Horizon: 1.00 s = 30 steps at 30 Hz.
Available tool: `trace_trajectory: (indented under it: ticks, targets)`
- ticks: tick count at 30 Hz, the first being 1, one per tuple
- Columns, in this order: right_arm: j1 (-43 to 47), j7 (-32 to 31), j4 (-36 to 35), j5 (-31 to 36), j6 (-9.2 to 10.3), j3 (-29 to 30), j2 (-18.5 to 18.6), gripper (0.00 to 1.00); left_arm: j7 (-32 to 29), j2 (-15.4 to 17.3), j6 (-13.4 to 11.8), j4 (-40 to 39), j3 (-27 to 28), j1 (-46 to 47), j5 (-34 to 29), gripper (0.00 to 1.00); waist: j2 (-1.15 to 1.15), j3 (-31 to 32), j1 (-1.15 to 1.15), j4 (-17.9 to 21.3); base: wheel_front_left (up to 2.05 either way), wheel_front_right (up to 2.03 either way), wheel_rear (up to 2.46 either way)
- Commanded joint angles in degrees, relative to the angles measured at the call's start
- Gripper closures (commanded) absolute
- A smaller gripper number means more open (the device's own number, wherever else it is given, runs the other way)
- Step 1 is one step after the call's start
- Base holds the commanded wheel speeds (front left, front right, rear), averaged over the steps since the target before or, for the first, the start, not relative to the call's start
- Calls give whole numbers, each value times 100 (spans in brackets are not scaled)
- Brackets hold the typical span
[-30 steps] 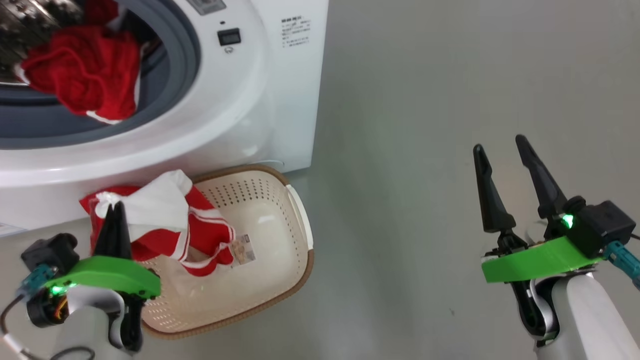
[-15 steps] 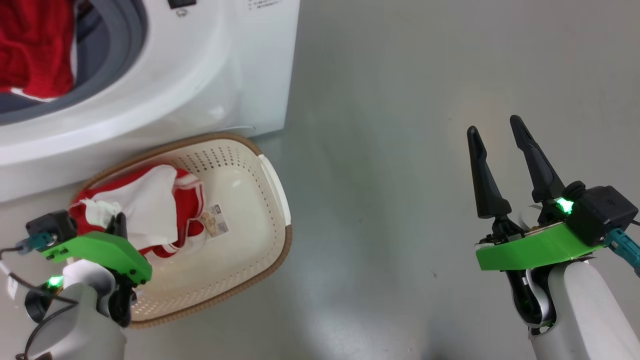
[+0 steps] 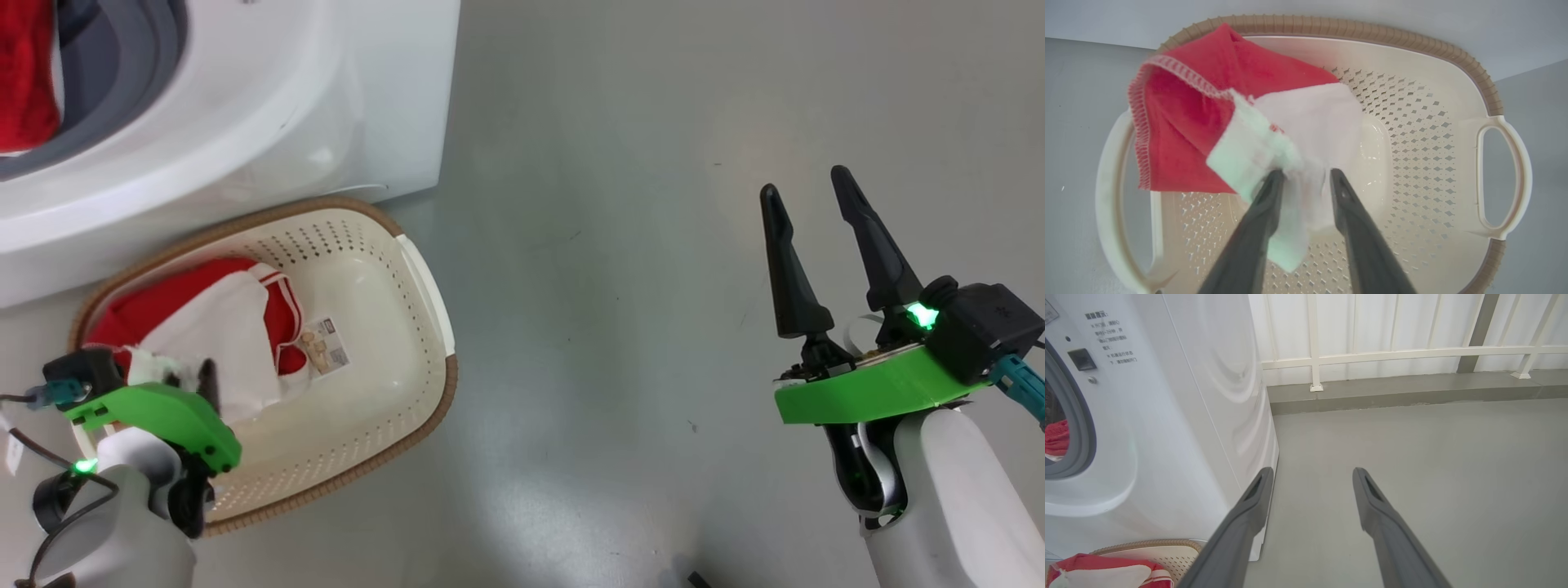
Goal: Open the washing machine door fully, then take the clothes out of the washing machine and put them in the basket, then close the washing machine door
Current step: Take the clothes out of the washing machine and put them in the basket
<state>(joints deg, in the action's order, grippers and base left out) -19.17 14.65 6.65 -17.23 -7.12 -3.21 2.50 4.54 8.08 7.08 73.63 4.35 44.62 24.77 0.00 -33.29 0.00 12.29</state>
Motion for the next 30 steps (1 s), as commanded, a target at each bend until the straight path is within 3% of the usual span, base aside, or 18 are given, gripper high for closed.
trace_trajectory:
  ticks: [1,9,22,30]
  targets:
    - [28,35,-108,3,-36,-79,38,0,116,146,1,-31,75,-93,26,0,0,121,0,-37,0,0,0]
    - [145,35,-47,151,-36,63,38,0,997,54,18,-316,-88,-363,-96,0,0,694,0,-211,0,0,0]
    - [565,35,49,420,-36,435,38,0,1044,-255,35,-2429,88,-1616,-386,0,0,1714,0,-629,0,0,0]
    - [852,35,97,499,-36,566,38,0,1045,-346,38,-3343,200,-2196,-586,0,0,2290,0,-767,0,0,0]
